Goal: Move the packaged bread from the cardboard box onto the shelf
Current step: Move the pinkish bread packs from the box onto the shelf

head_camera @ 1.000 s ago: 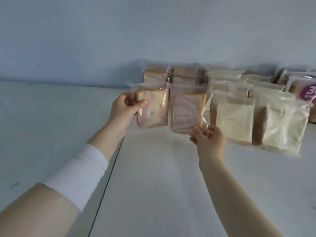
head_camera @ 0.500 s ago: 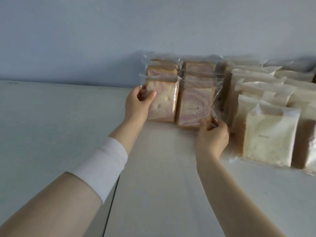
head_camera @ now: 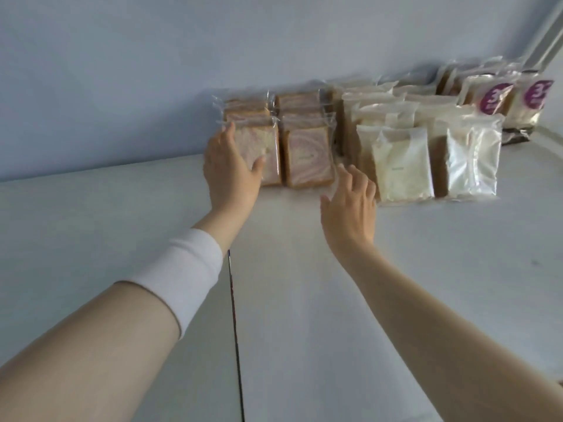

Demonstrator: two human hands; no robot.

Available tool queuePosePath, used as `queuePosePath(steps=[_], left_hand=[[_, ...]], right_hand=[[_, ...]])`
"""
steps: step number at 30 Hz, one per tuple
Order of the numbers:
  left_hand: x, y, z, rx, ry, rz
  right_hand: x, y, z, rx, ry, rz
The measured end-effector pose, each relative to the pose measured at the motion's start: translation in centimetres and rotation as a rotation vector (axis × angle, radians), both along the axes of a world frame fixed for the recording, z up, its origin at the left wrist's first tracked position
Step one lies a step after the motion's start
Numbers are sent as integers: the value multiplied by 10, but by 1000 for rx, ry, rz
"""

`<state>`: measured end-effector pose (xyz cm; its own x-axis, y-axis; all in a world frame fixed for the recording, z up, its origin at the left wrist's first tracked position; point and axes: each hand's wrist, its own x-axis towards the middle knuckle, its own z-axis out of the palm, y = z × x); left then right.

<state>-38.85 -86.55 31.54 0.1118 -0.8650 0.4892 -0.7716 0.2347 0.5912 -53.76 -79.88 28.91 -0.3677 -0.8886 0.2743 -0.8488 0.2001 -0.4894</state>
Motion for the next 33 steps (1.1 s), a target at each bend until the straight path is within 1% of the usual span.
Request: queuePosePath(steps=[2, 4, 7, 9, 12, 17, 20, 23, 27, 33], left_hand=[[-21, 27, 16, -90, -318, -187], [-52, 50, 24, -75, -570, -394], [-122, 95, 28, -40, -826, -560], [-179, 133, 24, -34, -926, -633], [-276, 202, 13, -7, -971, -745], [-428, 326, -29, 38, -1031, -977], [-506, 390, -63, 54, -1092, -1076], [-570, 439, -98, 78, -1138, -1211], [-649, 482, -150, 118, -1140, -1365], [-767, 504, -256, 250, -1164, -1520]], right_hand=[[-20, 34, 9, 19, 108, 31], [-46, 63, 15, 65, 185, 3], [-102, 118, 22, 168, 245, -97], [-149, 159, 23, 245, 246, -172], [-229, 235, 15, 337, 240, -292], [-358, 388, -23, 507, 141, -491], [-417, 476, -54, 609, 53, -621], [-464, 543, -84, 704, -4, -762], [-525, 597, -126, 814, -80, -863], [-618, 613, -224, 972, -188, -931]])
